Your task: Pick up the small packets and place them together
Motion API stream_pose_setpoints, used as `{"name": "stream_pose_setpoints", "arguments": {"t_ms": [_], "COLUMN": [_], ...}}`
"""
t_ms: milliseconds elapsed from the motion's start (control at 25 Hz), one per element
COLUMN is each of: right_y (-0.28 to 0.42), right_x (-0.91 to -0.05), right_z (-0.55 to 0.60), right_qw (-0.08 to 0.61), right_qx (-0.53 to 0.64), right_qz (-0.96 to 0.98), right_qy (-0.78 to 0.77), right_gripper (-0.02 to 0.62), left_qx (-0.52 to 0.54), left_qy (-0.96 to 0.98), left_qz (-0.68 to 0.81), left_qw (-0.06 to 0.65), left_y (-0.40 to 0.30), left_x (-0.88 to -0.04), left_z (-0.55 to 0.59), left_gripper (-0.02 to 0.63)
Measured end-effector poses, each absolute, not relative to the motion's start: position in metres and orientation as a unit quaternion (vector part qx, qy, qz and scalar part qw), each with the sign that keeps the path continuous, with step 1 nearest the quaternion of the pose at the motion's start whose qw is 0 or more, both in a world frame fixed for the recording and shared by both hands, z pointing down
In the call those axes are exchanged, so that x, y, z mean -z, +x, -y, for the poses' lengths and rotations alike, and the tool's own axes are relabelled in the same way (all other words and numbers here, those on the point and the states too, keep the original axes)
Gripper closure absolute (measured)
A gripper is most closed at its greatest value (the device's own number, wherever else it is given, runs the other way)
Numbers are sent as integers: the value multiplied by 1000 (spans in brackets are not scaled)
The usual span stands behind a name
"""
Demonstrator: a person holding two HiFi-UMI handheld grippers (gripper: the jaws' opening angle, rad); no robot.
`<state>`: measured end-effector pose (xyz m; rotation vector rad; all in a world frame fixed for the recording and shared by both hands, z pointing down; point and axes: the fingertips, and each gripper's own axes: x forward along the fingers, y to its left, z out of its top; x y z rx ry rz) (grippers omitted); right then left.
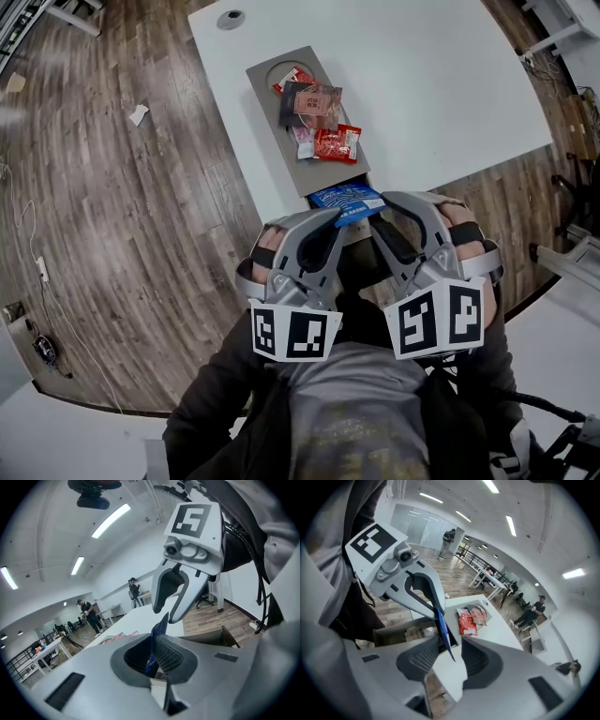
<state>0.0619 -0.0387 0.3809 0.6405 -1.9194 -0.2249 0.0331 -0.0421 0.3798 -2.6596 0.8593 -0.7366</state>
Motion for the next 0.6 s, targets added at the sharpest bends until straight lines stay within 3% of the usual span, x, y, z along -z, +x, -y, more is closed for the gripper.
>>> {"name": "stream_pose_setpoints", "arguments": {"t_ms": [200, 240, 280, 360, 600], "right_y": [61, 60, 59, 56, 53], "right_x": [-394, -394, -393, -391, -367], "right_z": [44, 46, 47, 49, 39], "right_qw": [539, 540, 541, 540, 510], "right_qx": [115, 123, 130, 139, 160], "right_qz": [793, 791, 789, 788, 797], "right_qy": [260, 260, 260, 261, 282], "right_gripper": [450, 480, 559, 588, 589], "left_qx": [245, 244, 243, 240, 224], "left_qy": [-916, -916, -916, -915, -906], "left_qz": [-294, -294, -296, -301, -336], "left_qw": [119, 120, 120, 118, 130], "left_y": [31, 30, 29, 27, 24], "left_x": [-378, -377, -377, -376, -350], "left_z": [43, 43, 43, 43, 33], "left_gripper": [593, 593, 593, 592, 592]}}
